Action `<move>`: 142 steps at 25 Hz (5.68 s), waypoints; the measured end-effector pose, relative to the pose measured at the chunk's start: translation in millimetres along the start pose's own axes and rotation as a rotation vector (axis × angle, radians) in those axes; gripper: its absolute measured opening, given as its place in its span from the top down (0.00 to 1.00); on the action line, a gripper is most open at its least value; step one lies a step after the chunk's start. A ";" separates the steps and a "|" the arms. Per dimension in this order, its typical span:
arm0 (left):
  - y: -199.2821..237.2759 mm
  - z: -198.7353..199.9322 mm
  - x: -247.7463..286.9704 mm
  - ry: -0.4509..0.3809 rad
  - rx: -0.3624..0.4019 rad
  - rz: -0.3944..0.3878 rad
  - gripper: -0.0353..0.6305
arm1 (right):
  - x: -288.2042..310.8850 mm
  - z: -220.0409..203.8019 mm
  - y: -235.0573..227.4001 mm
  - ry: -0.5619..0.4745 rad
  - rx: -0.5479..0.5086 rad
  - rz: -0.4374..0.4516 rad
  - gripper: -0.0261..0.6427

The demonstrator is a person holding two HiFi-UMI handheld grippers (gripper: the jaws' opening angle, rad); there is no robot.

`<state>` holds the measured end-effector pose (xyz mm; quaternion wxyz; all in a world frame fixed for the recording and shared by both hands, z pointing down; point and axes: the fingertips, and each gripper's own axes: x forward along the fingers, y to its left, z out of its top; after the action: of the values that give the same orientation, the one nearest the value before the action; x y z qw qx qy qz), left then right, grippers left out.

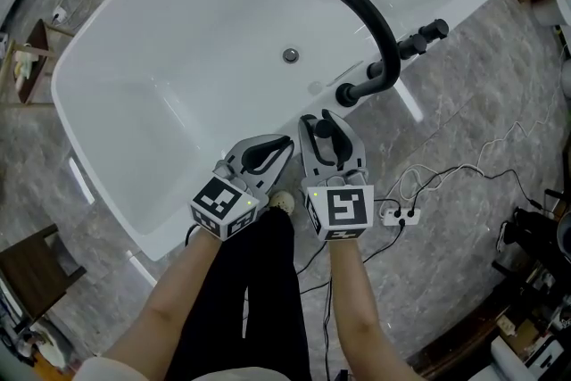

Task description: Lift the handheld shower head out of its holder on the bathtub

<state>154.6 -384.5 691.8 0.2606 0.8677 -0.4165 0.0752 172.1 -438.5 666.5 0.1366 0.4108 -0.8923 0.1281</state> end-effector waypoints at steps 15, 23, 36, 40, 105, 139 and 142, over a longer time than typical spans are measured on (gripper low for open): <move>-1.8 31.1 -7.8 -0.029 0.015 -0.018 0.93 | -11.6 28.3 -1.8 -0.009 -0.005 -0.045 0.75; -8.0 72.9 -17.4 -0.070 0.049 -0.027 0.93 | -23.9 71.5 5.6 -0.026 -0.048 -0.036 0.75; -33.3 139.9 -49.4 -0.106 0.051 -0.097 0.93 | -51.5 160.8 22.0 -0.084 -0.085 -0.012 0.75; -42.6 164.1 -59.7 -0.139 0.064 -0.116 0.93 | -63.7 194.9 28.6 -0.121 -0.108 -0.009 0.75; -188.7 304.9 -135.9 -0.265 0.309 -0.453 0.93 | -356.9 360.0 -39.9 -0.459 -0.048 -0.482 0.75; -159.8 293.7 -148.9 -0.252 0.275 -0.371 0.93 | -336.6 356.8 -40.5 -0.444 -0.054 -0.495 0.75; -160.6 295.0 -146.5 -0.249 0.286 -0.369 0.93 | -336.8 357.8 -41.4 -0.445 -0.056 -0.496 0.75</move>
<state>157.4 -353.2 326.7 0.0915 0.9596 -0.2652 -0.0230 364.8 -351.4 221.1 -0.0233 0.6293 -0.7764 -0.0266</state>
